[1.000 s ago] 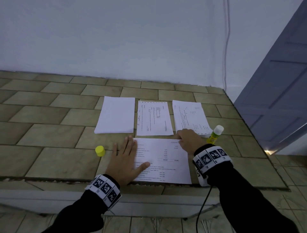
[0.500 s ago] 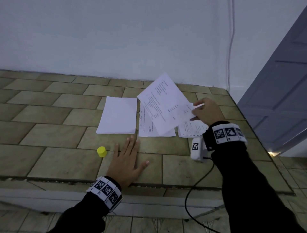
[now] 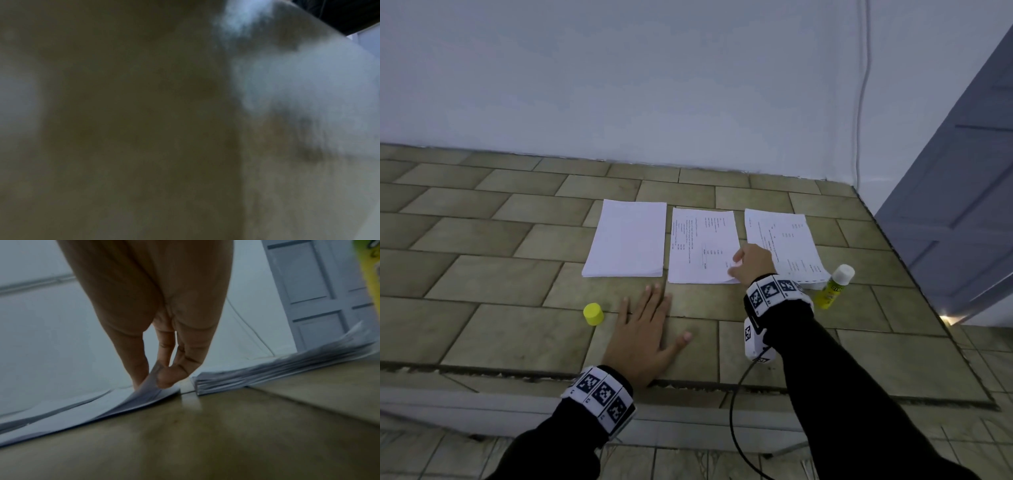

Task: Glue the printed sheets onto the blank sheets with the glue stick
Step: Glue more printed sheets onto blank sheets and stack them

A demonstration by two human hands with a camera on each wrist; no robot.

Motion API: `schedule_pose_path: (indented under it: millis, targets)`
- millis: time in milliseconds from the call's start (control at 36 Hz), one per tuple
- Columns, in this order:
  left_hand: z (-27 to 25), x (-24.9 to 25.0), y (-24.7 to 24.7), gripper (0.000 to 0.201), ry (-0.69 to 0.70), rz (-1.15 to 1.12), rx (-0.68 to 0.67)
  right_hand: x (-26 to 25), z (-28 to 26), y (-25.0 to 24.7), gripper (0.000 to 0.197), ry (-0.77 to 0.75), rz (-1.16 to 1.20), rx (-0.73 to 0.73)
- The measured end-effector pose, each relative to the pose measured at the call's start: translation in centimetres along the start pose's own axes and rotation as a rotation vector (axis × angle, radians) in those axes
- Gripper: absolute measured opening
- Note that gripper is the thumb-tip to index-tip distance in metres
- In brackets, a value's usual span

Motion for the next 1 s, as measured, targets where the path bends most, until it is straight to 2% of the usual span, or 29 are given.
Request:
schedule_pose_path:
  millis: [111, 250, 361, 444, 583, 667, 750, 805, 889, 944, 1000]
  targets:
    - [-0.1, 0.0, -0.2, 0.115, -0.009, 0.016, -0.015, -0.9, -0.1, 0.3, 0.029, -0.028, -0.177, -0.088]
    - [0.0, 0.0, -0.3, 0.115, -0.015, 0.042, -0.039, -1.7, -0.7, 0.9, 0.022, -0.059, -0.371, -0.088]
    - [-0.1, 0.1, -0.8, 0.119, -0.005, 0.015, -0.066, -2.1, -1.3, 0.2, 0.025, -0.097, -0.308, -0.025]
    - [-0.4, 0.2, -2.6, 0.118, 0.014, -0.042, -0.067, -2.2, -2.6, -1.3, 0.024, -0.167, -0.132, 0.109]
    - [-1.0, 1.5, -9.1, 0.105, 0.086, -0.130, -0.011, -2.0, -5.7, -4.9, 0.014, -0.378, 0.057, 0.473]
    - [0.2, 1.0, -12.5, 0.095, 0.054, -0.187, 0.082, -1.5, -7.9, -6.8, 0.014, -0.487, 0.080, 0.661]
    - [3.3, -0.5, -13.8, 0.084, -0.077, -0.119, 0.138, -0.2, -9.6, -8.1, 0.020, -0.529, 0.011, 0.840]
    - [6.1, -1.6, -13.3, 0.076, -0.221, -0.014, 0.104, 1.2, -10.3, -8.5, 0.035, -0.448, -0.022, 0.901]
    - [9.8, -3.0, -11.4, 0.073, -0.386, 0.086, 0.004, 3.8, -10.8, -8.4, 0.065, -0.221, 0.054, 0.905]
    - [11.3, -3.4, -9.8, 0.073, -0.446, 0.146, -0.035, 5.4, -10.9, -8.0, 0.082, -0.033, 0.199, 0.843]
    - [12.4, -3.5, -8.5, 0.077, -0.483, 0.189, -0.059, 6.3, -10.9, -7.6, 0.088, 0.112, 0.306, 0.750]
Point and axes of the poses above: each hand's wrist, its own z-axis towards the middle knuckle, its own y-axis out of the palm, x = y × z, the point moved 2 cm from there along z, towards the middle knuckle, and after that the axes turned 15 degrees about -y, right-handed, at the moved point
